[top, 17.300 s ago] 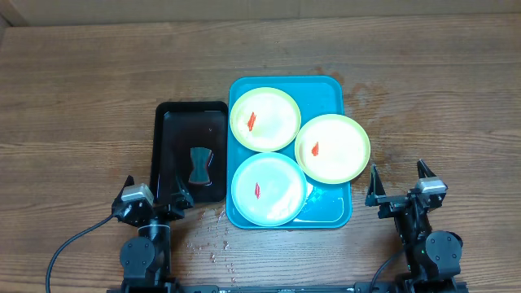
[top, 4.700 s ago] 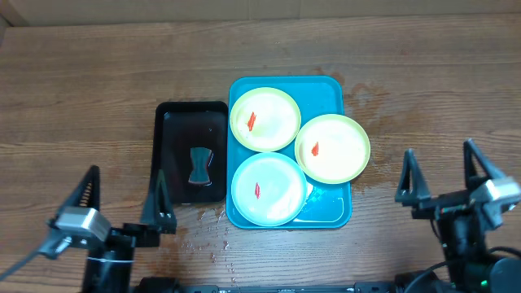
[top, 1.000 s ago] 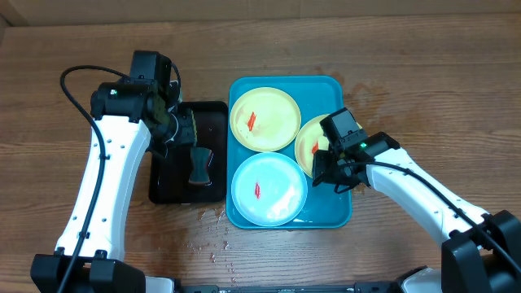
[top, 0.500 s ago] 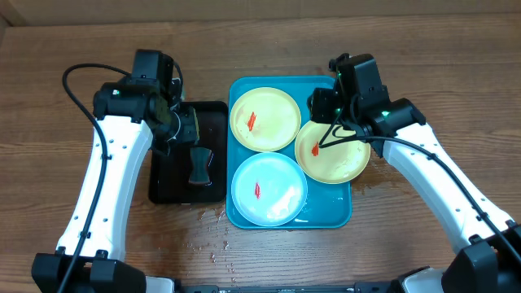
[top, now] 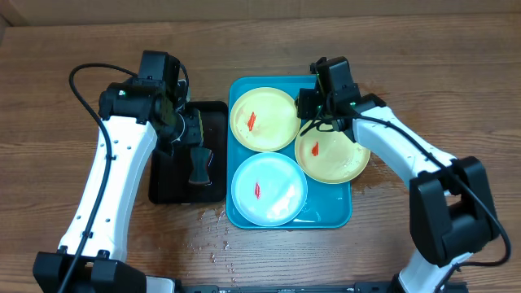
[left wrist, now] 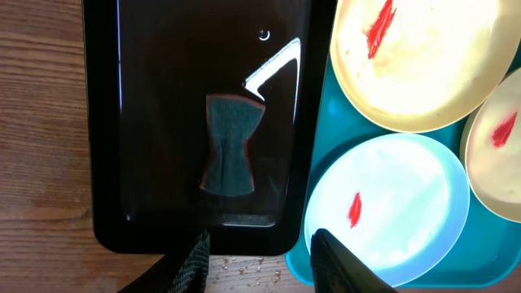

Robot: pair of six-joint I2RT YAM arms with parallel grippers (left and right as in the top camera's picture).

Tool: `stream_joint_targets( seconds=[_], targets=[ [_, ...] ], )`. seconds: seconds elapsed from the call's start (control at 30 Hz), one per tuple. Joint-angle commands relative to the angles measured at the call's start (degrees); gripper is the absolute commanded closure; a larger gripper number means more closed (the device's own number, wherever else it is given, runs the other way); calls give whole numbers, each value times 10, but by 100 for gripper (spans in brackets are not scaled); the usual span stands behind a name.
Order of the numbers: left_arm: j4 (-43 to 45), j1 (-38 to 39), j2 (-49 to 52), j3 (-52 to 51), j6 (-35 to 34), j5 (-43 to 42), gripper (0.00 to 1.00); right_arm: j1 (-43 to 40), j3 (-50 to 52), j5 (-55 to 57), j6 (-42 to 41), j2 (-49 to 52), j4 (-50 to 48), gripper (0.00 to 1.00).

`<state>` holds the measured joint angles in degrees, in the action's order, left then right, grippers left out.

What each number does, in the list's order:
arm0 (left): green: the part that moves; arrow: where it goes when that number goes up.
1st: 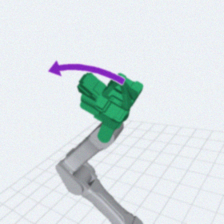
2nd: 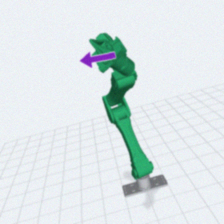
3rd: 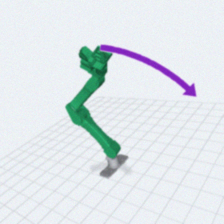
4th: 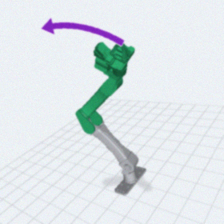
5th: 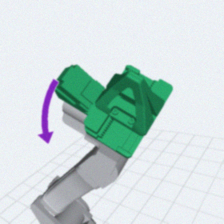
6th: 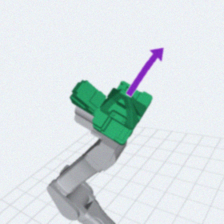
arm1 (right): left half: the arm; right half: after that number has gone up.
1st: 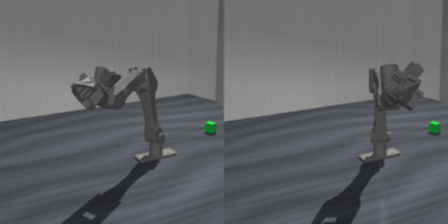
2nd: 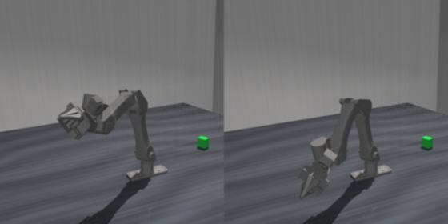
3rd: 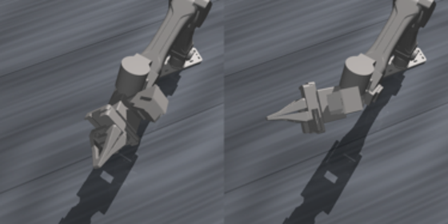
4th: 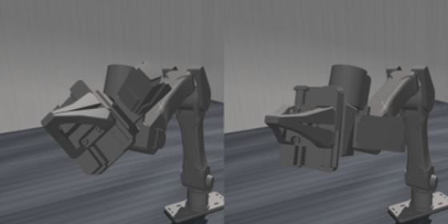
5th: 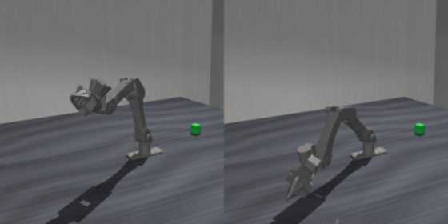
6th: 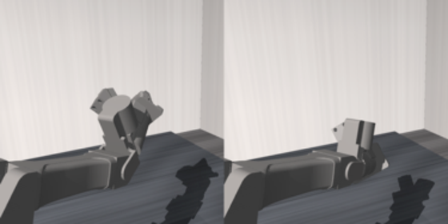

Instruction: Clean dirty plates on tray and stack at the side

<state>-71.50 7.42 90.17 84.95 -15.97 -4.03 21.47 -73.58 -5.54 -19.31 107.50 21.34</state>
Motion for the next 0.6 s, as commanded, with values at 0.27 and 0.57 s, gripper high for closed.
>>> stream_joint_targets(
  seconds=[0.27, 0.57],
  targets=[
    [16, 3, 5, -14, -8, 2, 57, 10, 6, 4, 33, 20, -46, 64],
    [17, 3, 5, -16, -8, 2, 57, 9, 6, 6, 33, 64, -70, 69]
  ],
)
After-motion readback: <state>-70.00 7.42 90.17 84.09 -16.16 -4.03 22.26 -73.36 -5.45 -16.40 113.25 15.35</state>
